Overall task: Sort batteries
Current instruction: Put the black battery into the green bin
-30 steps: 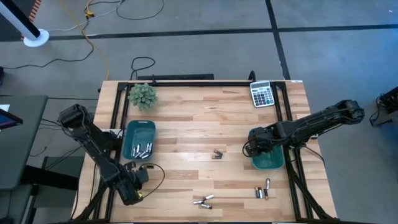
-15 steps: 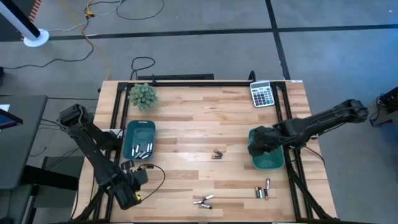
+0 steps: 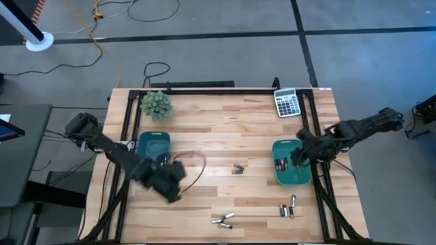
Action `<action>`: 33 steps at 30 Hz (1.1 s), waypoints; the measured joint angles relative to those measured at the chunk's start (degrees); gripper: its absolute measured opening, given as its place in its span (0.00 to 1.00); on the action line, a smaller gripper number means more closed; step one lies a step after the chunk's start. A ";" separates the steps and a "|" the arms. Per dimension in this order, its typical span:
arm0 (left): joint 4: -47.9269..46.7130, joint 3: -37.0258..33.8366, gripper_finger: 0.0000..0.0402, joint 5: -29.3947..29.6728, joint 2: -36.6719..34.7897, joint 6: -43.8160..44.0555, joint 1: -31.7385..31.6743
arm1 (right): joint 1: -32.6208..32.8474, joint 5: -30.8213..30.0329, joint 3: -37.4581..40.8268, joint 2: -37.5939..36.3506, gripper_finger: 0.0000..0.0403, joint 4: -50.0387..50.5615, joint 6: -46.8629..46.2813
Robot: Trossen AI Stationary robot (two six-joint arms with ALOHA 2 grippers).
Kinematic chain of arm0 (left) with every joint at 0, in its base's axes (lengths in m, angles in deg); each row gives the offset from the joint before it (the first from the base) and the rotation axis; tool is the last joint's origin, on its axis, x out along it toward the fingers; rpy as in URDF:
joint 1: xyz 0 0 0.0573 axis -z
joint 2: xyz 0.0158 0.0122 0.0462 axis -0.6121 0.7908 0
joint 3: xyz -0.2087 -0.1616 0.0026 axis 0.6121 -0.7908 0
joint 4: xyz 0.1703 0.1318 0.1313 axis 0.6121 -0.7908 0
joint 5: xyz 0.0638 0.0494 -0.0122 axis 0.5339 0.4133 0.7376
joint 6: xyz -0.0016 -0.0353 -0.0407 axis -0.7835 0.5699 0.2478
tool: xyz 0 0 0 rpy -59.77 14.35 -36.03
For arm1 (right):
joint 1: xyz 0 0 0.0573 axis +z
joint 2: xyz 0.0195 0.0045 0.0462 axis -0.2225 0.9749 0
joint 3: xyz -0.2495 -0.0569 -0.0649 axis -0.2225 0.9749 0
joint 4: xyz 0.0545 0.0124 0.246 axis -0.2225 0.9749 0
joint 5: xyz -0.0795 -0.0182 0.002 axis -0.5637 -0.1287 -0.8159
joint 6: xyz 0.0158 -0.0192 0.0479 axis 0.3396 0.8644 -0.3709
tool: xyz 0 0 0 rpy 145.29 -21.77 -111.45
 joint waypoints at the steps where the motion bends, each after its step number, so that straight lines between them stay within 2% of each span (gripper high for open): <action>1: 2.24 0.00 0.09 0.03 0.00 -2.80 -2.38 | 0.17 -0.02 0.00 -0.61 0.39 0.51 1.11; 4: 11.78 0.00 0.09 0.04 0.02 -12.04 -9.65 | 0.18 -1.85 0.00 -2.30 0.38 1.00 4.65; 7: 23.43 0.00 0.09 0.07 0.25 -21.15 -15.31 | 0.18 -6.62 -0.13 -3.62 0.37 -1.03 10.47; 10: 35.45 0.30 0.09 -0.25 3.05 -27.74 -19.61 | 0.05 -10.61 -1.91 -4.46 0.36 -2.72 20.33; 12: 38.66 2.38 0.09 -2.68 7.48 -29.75 -21.74 | 0.06 -11.11 -3.72 -4.89 0.36 -3.94 27.75; 15: 39.00 10.02 0.09 -6.84 17.35 -32.72 -23.32 | -0.08 -11.22 -7.10 -5.27 0.36 -5.98 35.26; 18: 38.84 21.48 0.09 -10.01 28.42 -37.37 -23.87 | -0.85 -11.24 -10.19 -5.96 0.36 -6.18 40.78; 22: 39.19 39.38 0.09 -10.75 42.10 -42.30 -24.42 | -2.01 -11.26 -12.97 -6.67 0.36 -6.75 43.46; 27: 35.44 61.93 0.09 -16.02 57.08 -44.83 -25.74 | -2.53 -11.24 -14.66 -7.03 0.36 -7.28 45.06; 28: 35.42 64.67 0.09 -17.00 59.67 -45.00 -26.03 | -2.53 -11.24 -14.67 -7.02 0.36 -7.65 45.21; 30: 44.41 60.28 0.09 -19.57 59.64 -44.06 -26.50 | -2.51 -11.22 -14.67 -6.86 0.36 -7.79 45.31; 33: 45.63 57.40 0.09 -19.89 59.59 -39.92 -27.15 | -2.48 -11.17 -14.64 -6.39 0.36 -7.83 45.31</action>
